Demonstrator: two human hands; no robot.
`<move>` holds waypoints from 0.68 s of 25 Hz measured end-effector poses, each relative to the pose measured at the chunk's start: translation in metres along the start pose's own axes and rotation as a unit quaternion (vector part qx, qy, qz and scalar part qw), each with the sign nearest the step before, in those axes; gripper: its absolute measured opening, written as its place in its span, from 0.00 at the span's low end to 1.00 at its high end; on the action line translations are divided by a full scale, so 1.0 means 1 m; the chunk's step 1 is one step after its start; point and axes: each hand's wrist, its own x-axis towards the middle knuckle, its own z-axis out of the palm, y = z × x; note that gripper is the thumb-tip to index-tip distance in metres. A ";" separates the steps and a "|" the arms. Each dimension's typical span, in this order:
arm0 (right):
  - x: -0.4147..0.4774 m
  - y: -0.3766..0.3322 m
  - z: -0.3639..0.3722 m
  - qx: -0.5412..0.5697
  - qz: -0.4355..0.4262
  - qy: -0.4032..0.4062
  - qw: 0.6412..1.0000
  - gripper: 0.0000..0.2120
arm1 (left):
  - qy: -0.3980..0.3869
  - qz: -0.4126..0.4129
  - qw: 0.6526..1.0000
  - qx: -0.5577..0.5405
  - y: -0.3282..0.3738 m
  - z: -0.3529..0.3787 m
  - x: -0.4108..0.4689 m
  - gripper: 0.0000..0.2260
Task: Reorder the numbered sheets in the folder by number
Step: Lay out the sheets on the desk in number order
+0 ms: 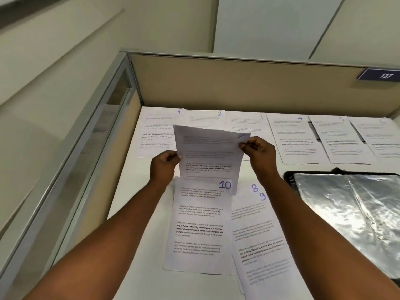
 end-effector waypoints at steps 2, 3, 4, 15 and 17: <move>0.004 -0.014 -0.001 0.009 -0.015 0.010 1.000 0.09 | -0.004 0.017 1.000 -0.006 0.017 -0.003 -0.001 0.06; 0.005 -0.020 -0.002 0.010 -0.022 0.012 1.000 0.11 | -0.006 0.026 1.000 -0.016 0.026 -0.006 -0.002 0.05; 0.006 -0.024 -0.002 0.011 -0.027 0.011 1.000 0.12 | -0.007 0.038 0.999 -0.028 0.036 -0.009 -0.004 0.03; -0.005 -0.053 0.062 0.027 -0.010 0.006 1.000 0.08 | 0.054 0.069 0.992 -0.088 0.074 -0.096 -0.021 0.06; -0.013 -0.047 0.077 0.019 0.004 -0.007 1.000 0.08 | 0.061 0.044 0.992 -0.103 0.055 -0.114 -0.024 0.08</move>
